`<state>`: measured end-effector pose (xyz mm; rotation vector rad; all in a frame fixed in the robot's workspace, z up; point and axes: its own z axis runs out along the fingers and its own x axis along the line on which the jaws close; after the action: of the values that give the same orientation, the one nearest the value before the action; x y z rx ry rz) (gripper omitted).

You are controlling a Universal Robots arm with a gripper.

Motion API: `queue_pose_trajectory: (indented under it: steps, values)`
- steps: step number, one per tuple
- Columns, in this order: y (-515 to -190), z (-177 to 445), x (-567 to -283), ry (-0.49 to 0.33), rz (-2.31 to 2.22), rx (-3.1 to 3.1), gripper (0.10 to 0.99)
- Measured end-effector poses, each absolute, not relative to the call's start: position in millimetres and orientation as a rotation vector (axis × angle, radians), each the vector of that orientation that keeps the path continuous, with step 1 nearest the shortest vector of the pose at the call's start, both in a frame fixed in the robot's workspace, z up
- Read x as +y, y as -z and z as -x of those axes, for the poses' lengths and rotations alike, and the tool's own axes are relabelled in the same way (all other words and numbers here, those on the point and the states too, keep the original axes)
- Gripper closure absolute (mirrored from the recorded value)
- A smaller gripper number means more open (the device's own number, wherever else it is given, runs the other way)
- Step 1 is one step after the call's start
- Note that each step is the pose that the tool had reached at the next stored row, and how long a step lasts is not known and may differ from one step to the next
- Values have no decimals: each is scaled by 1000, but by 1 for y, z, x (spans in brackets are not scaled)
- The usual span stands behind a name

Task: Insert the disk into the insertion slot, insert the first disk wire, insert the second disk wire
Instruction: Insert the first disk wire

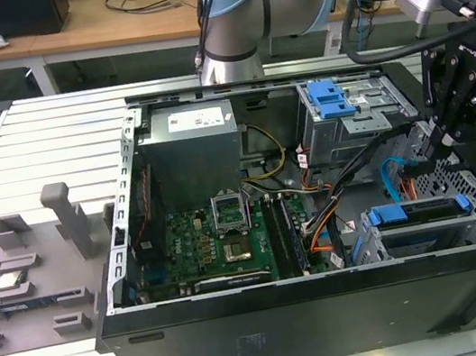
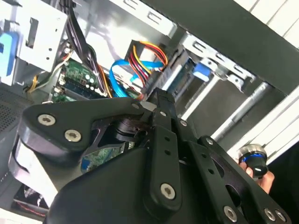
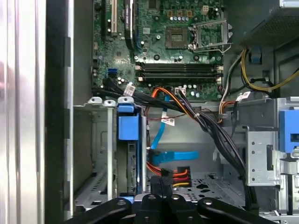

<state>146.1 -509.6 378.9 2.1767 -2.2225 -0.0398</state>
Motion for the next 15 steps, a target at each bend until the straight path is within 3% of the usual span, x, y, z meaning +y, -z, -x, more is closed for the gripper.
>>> queue_pose_trajectory:
  steps: [12,13,14,15]
  values:
    - [-367,-149,-504,35,-2174,-2220,973]
    - [-367,-149,-504,35,-2174,-2220,851]
    - [-367,-149,-504,35,-2174,-2220,784]
    - [-365,-148,-503,33,-2174,-2219,784]
